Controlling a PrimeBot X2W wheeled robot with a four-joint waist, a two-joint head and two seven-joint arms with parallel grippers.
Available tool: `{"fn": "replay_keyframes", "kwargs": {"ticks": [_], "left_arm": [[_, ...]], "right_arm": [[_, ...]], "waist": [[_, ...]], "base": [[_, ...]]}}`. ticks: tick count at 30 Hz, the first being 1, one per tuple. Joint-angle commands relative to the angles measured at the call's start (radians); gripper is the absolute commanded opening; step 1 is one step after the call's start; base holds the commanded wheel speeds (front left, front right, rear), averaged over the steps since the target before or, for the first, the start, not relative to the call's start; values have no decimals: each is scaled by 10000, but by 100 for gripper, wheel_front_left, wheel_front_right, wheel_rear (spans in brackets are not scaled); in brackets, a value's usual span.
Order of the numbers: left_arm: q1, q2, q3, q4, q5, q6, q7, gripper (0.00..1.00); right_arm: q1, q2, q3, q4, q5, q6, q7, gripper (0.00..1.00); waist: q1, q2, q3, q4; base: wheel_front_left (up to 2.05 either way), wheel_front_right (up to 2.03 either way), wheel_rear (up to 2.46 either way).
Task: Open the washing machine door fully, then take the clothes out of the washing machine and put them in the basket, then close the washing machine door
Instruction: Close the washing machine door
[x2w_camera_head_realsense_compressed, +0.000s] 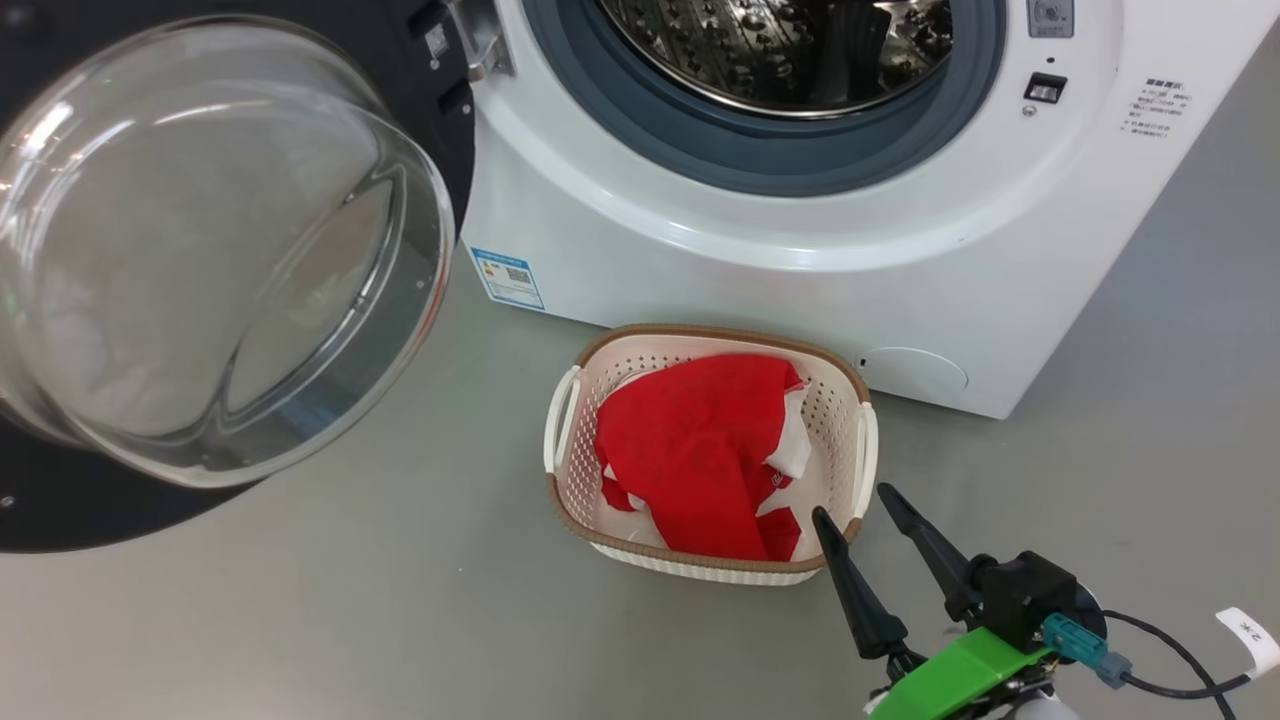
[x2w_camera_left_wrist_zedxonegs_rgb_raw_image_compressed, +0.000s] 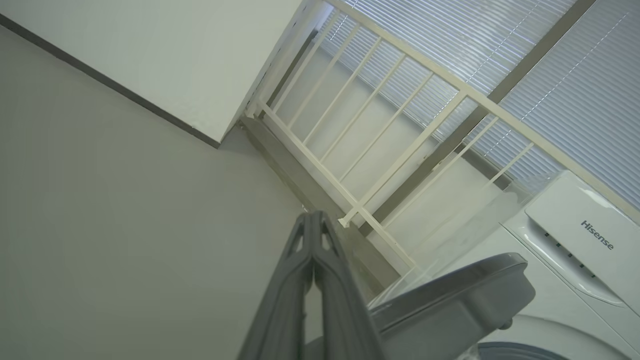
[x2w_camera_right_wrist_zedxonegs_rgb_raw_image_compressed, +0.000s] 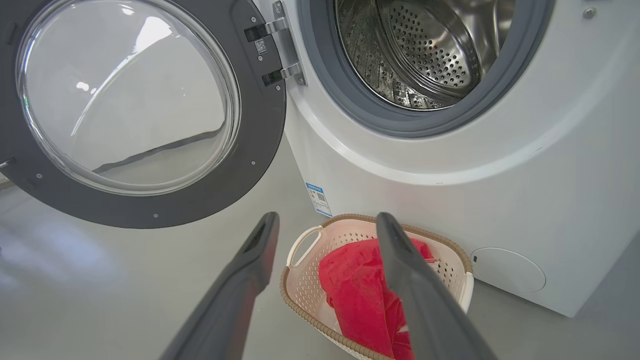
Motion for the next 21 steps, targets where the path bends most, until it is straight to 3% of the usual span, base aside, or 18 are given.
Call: {"fn": "replay_keyframes", "kwargs": {"ticks": [1, 11, 21], "left_arm": [[-375, 872, 231, -88, -28, -29, 134, 0], [-1500, 917, -318, 2249, -1180, -29, 3400, 0], [-1594, 847, -477, 2361, -1661, -29, 5081, 0]], "right_arm": [[-409, 103, 258, -231, -133, 16, -48, 100], [-473, 191, 293, -203, -149, 16, -48, 100], [-467, 217, 267, -221, -174, 16, -48, 100]], "waist": [[-1, 0, 76, -67], [-1, 0, 191, -170], [-1, 0, 246, -159]], "base": [[0, 0, 0], [0, 0, 0], [0, 0, 0]]}}
